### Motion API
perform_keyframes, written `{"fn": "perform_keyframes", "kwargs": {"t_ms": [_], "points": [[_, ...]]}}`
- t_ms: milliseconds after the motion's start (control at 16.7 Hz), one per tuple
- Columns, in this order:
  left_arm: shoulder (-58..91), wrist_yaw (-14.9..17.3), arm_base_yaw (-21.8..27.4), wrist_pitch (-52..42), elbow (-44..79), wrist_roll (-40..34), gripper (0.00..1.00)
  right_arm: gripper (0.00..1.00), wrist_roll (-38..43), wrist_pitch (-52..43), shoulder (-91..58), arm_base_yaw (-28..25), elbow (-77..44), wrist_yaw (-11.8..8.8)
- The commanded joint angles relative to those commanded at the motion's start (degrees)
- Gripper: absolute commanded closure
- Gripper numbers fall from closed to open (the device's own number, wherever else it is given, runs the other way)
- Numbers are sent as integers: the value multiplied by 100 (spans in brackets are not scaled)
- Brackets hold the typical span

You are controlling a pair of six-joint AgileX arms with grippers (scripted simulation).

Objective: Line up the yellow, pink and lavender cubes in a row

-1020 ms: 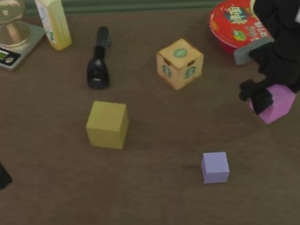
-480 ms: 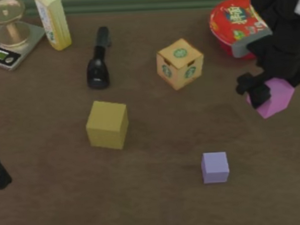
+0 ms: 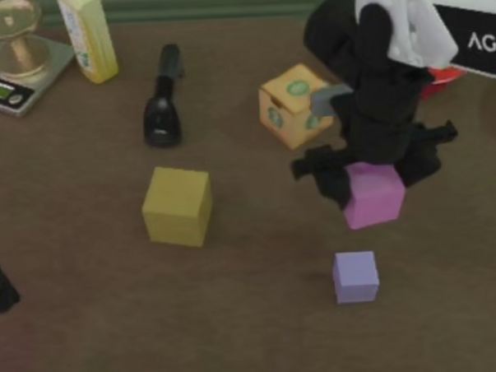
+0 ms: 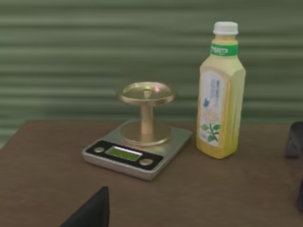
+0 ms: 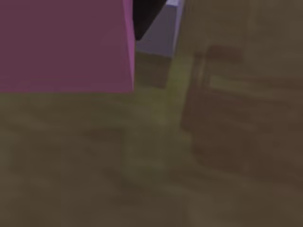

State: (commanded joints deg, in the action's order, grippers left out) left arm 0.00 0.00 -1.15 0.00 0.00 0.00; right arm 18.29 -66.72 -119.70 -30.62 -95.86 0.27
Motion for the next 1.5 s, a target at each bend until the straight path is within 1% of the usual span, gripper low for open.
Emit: {"fn": "perform_keyframes", "kwargs": {"t_ms": [240, 360, 480, 600, 960, 1320, 1500], "points": [[0, 0, 0, 0, 0, 0, 0, 100, 1813, -111, 73, -907, -30, 25], [0, 0, 0, 0, 0, 0, 0, 100, 2418, -127, 142, -1261, -30, 41], [0, 0, 0, 0, 0, 0, 0, 100, 2778, -126, 207, -1493, -24, 55], [0, 0, 0, 0, 0, 0, 0, 100, 2895, -119, 240, -1572, -16, 60], [0, 0, 0, 0, 0, 0, 0, 100, 2897, -15, 195, -1547, 71, 49], [0, 0, 0, 0, 0, 0, 0, 100, 2920, 1189, -108, -1579, 906, 61], [0, 0, 0, 0, 0, 0, 0, 100, 2922, 1311, -160, -1593, 1014, 64]]}}
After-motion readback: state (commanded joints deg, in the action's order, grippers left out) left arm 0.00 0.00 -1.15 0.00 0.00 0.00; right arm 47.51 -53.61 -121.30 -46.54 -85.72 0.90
